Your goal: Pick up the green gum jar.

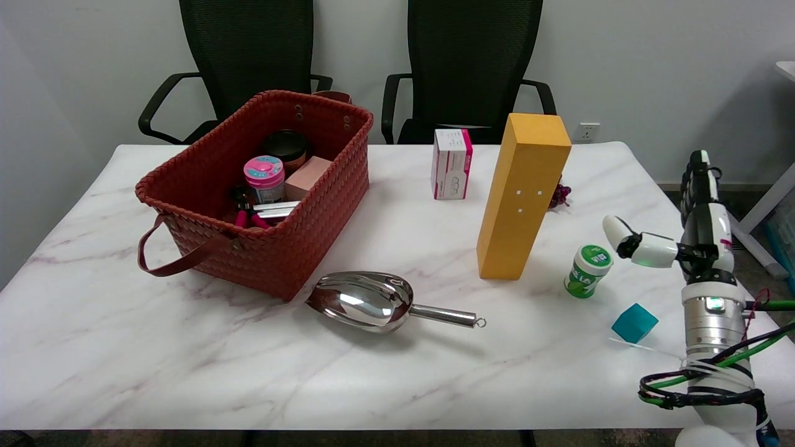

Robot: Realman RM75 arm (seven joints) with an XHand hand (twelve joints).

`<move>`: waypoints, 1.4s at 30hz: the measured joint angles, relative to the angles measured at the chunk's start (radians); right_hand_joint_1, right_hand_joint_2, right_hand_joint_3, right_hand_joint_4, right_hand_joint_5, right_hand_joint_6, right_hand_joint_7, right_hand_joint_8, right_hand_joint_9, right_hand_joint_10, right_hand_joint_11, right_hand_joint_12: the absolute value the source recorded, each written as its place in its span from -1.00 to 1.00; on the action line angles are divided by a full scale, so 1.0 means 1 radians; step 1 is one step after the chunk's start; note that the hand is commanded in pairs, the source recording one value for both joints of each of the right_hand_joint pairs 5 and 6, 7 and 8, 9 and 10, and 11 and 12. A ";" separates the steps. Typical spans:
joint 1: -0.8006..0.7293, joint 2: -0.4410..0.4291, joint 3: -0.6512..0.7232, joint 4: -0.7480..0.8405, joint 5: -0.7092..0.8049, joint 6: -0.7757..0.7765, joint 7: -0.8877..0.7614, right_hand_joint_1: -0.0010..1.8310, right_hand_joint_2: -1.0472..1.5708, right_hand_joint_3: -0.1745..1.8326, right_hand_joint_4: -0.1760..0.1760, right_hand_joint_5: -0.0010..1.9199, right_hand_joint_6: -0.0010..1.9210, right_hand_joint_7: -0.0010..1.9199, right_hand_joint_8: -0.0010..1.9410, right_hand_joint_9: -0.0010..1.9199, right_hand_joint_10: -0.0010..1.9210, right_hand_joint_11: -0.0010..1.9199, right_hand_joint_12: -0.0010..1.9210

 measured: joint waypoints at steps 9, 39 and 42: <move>-0.013 0.000 -0.032 0.008 0.019 -0.011 -0.017 0.39 -0.13 0.20 0.00 -1.00 -1.00 -1.00 -1.00 -1.00 -1.00 -1.00 -1.00; 0.011 0.015 -0.169 -0.029 0.085 -0.038 -0.023 0.38 -0.09 0.24 0.00 -1.00 -1.00 -0.99 -0.99 -0.97 -0.97 -1.00 -1.00; 0.017 0.016 -0.176 -0.039 0.095 -0.040 -0.024 0.38 -0.09 0.24 0.00 -1.00 -1.00 -0.96 -0.96 -0.95 -0.95 -1.00 -1.00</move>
